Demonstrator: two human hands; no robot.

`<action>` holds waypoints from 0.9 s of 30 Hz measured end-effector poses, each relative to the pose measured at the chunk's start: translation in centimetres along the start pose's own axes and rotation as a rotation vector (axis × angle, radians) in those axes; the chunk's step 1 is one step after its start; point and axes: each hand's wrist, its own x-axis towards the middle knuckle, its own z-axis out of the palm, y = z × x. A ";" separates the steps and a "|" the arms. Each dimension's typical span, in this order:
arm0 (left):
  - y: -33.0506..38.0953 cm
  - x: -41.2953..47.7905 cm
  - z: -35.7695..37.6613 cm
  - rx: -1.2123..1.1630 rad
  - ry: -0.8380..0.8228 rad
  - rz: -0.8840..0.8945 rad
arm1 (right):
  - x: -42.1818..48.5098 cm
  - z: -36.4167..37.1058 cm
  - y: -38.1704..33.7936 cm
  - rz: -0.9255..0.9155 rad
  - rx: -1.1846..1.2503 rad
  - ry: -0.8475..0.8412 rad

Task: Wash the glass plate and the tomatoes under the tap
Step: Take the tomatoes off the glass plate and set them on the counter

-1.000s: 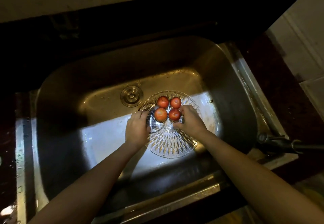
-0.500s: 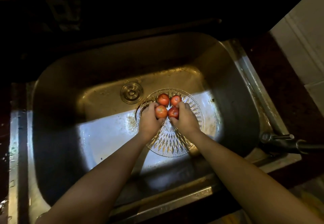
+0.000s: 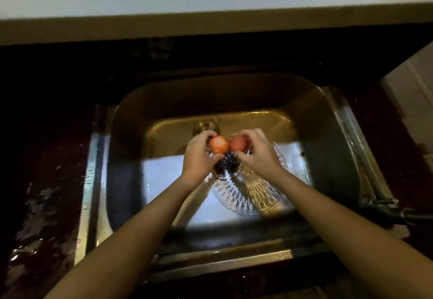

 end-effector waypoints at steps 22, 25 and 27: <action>-6.8 -9.5 -23.0 -0.075 0.668 -0.303 | 3.9 13.5 -25.0 -0.572 0.011 -0.331; -8.1 -9.7 -23.0 -0.094 0.673 -0.344 | 4.1 15.1 -25.5 -0.578 -0.043 -0.365; -8.6 -9.7 -22.9 -0.115 0.662 -0.361 | 4.2 15.7 -25.6 -0.572 -0.062 -0.392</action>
